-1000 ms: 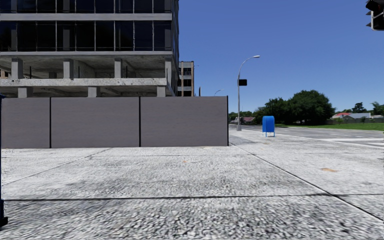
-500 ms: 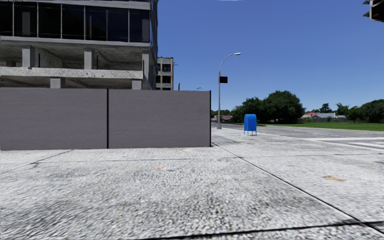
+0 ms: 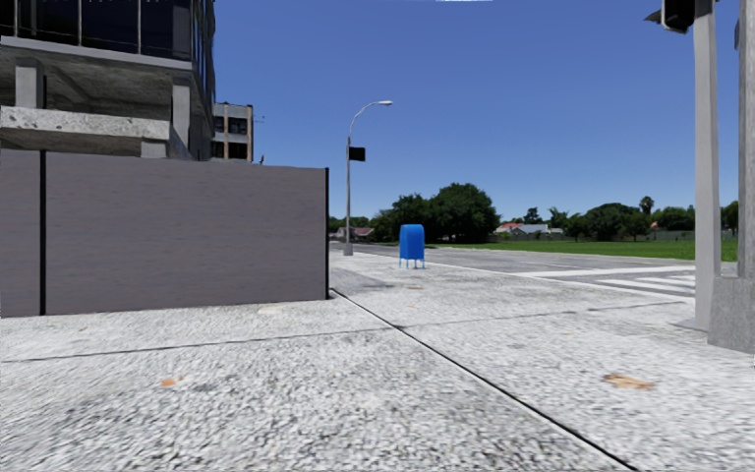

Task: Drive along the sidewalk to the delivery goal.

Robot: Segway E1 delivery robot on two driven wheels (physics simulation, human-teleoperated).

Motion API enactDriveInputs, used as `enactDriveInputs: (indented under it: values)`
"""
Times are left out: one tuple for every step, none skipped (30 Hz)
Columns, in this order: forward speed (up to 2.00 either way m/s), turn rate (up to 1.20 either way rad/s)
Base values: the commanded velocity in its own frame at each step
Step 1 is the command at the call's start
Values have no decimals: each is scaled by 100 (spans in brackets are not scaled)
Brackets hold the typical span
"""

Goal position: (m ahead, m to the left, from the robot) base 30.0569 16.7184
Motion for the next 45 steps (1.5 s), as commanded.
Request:
enactDriveInputs:
  values:
    - [200, -55]
    - [200, -55]
    - [200, -55]
    - [200, -52]
    - [200, -52]
    - [200, -5]
    - [200, 0]
    - [200, 0]
    - [200, 0]
    - [200, 0]
    - [200, 0]
    - [200, 0]
    - [200, 0]
    - [200, 0]
    - [200, 0]
    - [200, 0]
    - [200, 0]
    - [200, 0]
    - [200, 0]
    - [200, 0]
    - [200, 0]
    - [200, 0]
    - [200, 0]
    - [200, 0]
    - [200, 0]
    - [200, 0]
    - [200, 0]
    - [200, 0]
    - [200, 0]
    - [200, 0]
    - [200, 0]
    - [200, 0]
    - [200, 0]
    - [200, 0]
    - [200, 0]
    - [200, 0]
    - [200, 0]
    - [200, 0]
    - [200, 4]
    - [200, 8]
    - [200, 8]
    - [200, 12]
    - [200, 15]
    - [200, 15]
    - [200, 20]
